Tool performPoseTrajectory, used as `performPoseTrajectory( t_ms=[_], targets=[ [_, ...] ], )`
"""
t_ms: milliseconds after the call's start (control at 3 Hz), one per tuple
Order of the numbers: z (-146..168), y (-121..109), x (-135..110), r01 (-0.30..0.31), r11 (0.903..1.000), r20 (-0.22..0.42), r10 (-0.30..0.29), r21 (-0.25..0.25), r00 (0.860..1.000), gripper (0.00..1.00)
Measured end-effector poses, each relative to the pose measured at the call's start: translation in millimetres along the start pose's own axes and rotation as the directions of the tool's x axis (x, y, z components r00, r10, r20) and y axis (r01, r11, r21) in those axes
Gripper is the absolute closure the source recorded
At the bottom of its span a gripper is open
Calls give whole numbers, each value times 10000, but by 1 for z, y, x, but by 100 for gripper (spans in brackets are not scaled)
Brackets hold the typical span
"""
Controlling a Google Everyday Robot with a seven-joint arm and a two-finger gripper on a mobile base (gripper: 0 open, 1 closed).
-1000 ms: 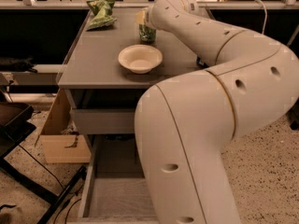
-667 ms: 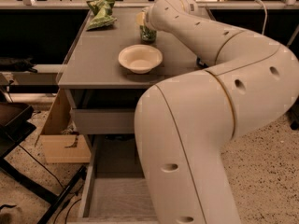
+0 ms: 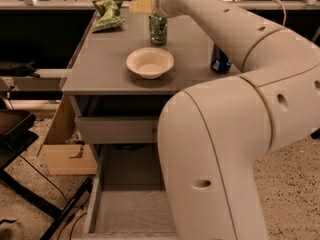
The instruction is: Pick green can from middle drawer and place on counter
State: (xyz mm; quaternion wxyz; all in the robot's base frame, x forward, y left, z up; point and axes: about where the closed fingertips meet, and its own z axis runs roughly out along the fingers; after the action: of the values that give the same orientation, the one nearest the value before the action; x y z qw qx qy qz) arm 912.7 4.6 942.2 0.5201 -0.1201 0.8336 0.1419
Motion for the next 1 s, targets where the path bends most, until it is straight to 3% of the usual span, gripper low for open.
performPoseTrajectory(
  t_ms=[333, 1000],
  targets=[
    [-41, 8, -28, 581, 9972, -250, -593, -461, 9979, 0],
    [-166, -15, -41, 769, 9924, -578, -827, -959, 9949, 0]
  ],
)
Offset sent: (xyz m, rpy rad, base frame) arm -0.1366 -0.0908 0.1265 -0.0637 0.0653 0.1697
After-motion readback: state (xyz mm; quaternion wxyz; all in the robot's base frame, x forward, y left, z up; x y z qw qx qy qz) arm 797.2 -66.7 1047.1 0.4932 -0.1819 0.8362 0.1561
